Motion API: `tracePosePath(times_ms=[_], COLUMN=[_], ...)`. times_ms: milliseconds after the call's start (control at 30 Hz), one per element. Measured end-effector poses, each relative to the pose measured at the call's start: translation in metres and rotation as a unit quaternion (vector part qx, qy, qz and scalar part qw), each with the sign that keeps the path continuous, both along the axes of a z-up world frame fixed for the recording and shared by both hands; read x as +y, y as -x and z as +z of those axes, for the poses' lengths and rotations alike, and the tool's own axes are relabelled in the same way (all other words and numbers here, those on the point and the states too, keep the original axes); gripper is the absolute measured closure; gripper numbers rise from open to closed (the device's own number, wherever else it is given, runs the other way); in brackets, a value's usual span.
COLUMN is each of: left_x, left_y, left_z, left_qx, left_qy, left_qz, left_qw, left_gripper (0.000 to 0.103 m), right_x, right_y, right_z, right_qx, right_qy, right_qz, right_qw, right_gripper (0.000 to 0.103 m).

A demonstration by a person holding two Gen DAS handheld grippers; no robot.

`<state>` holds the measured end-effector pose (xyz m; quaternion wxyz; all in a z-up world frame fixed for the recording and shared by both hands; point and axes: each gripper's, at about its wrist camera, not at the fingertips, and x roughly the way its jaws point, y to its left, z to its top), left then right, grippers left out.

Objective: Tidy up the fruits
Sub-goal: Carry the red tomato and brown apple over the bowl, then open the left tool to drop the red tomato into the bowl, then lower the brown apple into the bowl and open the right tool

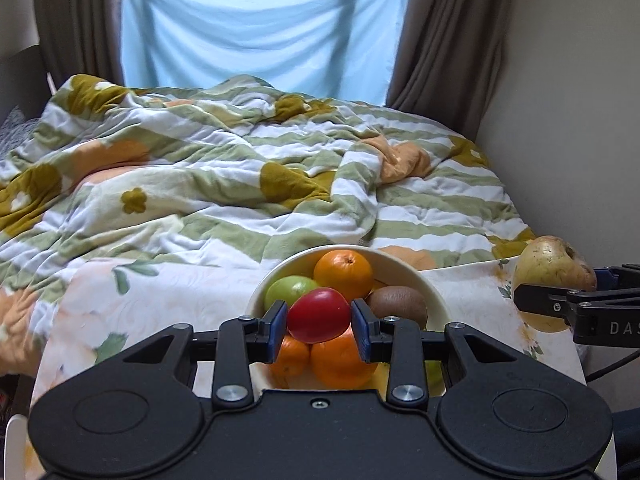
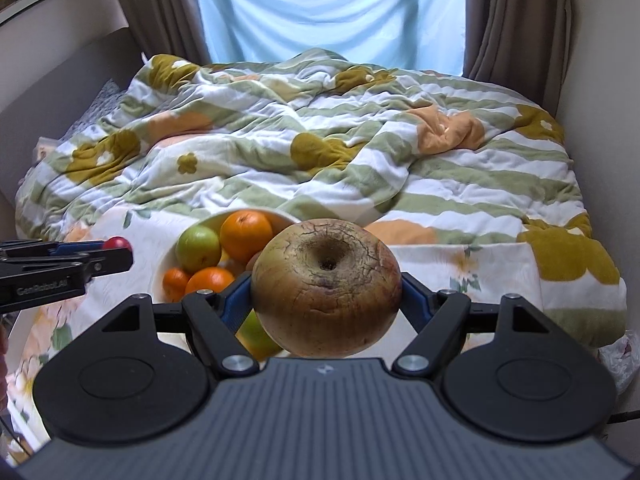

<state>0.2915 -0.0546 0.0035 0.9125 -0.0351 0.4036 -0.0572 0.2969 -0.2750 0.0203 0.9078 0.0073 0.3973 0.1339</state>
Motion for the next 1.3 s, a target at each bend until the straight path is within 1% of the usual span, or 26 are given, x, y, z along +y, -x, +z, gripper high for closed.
tracePosePath(times_ms=[267,500,600,633,667,700,733,800,967,1100,1167,1300], left_x=[-0.018,-0.029,-0.032,-0.032,-0.032,-0.031,-0.03,-0.026,-0.008,0.013,0.022,0.038], left_y=[-0.041,-0.055,-0.055,-0.055,-0.055,-0.054,-0.051,-0.047,-0.032,-0.013,-0.003,0.017], left_z=[-0.022,-0.038,-0.041,-0.04,-0.039,-0.038,-0.035,-0.03,-0.02,-0.015,-0.014,-0.01], left_qx=[0.021,0.032,0.031,0.029,0.028,0.023,0.016,0.006,0.007,0.014,0.014,0.012], left_qy=[-0.013,-0.026,-0.033,-0.033,-0.032,-0.031,-0.032,-0.03,-0.027,-0.012,-0.014,-0.028], left_qz=[-0.054,-0.084,-0.089,-0.089,-0.088,-0.086,-0.083,-0.082,-0.07,-0.044,-0.03,-0.004], left_qw=[0.9983,0.9956,0.995,0.9951,0.9953,0.9955,0.9959,0.9962,0.9971,0.9989,0.9993,0.9995], left_gripper=[0.064,0.064,0.063,0.055,0.036,0.025,0.011,0.009,0.009,0.009,0.006,0.003], right_x=[0.001,-0.001,-0.004,-0.005,-0.006,-0.007,-0.008,-0.009,-0.008,-0.001,0.006,0.022], right_y=[-0.021,-0.023,-0.022,-0.021,-0.021,-0.021,-0.02,-0.019,-0.015,-0.01,-0.008,-0.004], right_z=[-0.006,-0.009,-0.009,-0.009,-0.009,-0.009,-0.008,-0.007,-0.002,0.002,0.002,0.001], right_qx=[0.01,0.016,0.017,0.017,0.017,0.016,0.015,0.013,0.008,0.004,0.003,0.004], right_qy=[0.003,0.004,0.004,0.005,0.005,0.005,0.004,0.004,0.004,0.005,0.005,0.004], right_qz=[-0.023,-0.043,-0.053,-0.056,-0.06,-0.062,-0.065,-0.068,-0.071,-0.06,-0.051,-0.029], right_qw=[1.0,0.999,0.998,0.998,0.998,0.998,0.998,0.998,0.997,0.998,0.999,1.0], right_gripper=[0.012,0.012,0.012,0.012,0.012,0.012,0.012,0.012,0.012,0.012,0.012,0.012])
